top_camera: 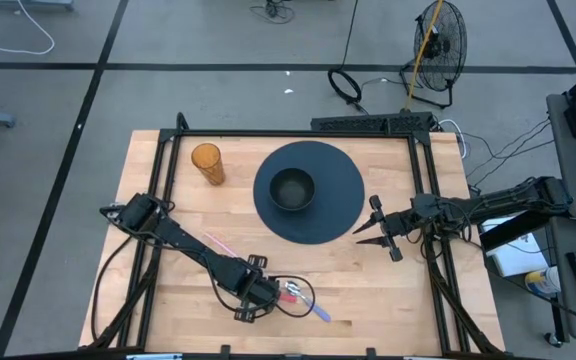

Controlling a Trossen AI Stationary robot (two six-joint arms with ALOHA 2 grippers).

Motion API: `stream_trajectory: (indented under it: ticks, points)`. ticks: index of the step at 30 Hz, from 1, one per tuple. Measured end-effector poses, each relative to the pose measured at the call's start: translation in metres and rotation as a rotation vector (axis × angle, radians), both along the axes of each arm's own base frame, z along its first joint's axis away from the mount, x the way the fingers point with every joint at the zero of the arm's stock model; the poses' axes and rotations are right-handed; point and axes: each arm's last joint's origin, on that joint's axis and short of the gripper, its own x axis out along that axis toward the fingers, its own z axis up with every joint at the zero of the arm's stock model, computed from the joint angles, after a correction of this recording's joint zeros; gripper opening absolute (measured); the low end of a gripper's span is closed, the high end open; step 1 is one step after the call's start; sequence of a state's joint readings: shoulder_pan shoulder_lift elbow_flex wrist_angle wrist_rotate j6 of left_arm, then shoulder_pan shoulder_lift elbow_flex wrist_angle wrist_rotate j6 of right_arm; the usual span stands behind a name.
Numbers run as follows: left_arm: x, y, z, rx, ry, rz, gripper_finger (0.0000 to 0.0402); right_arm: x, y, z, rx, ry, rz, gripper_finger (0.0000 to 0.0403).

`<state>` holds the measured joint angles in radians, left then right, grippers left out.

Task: Pick & Place Utensil
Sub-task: Put the fork into the bowl

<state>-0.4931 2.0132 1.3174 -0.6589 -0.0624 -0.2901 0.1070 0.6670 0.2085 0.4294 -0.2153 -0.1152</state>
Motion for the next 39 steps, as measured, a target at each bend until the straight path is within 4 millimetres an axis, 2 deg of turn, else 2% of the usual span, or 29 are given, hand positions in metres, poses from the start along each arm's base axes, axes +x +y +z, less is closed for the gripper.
stream_trajectory:
  ticks: [7,13,19,26,32,39]
  points:
    - [-0.001,0.001,0.007,0.034,-0.038,-0.003,0.0012,0.000,0.000,0.000,0.017,0.006,-0.002,0.0116]
    - [-0.007,-0.002,0.032,0.053,-0.126,-0.014,0.0012,-0.001,0.000,-0.002,0.021,0.003,-0.003,0.0116]
    - [-0.014,-0.008,0.048,0.094,-0.199,-0.023,0.0011,-0.001,0.000,-0.002,0.024,0.005,-0.003,0.0116]
    - [-0.018,-0.008,0.059,0.196,-0.279,0.010,0.0016,-0.001,0.000,-0.003,0.024,0.005,-0.003,0.0116]
    - [-0.021,0.000,0.059,0.371,-0.317,0.081,0.0014,-0.001,0.000,-0.003,0.025,0.005,-0.003,0.0116]
    - [-0.021,0.010,0.063,0.656,-0.430,0.147,0.0012,-0.001,0.000,-0.003,0.025,0.006,-0.003,0.0116]
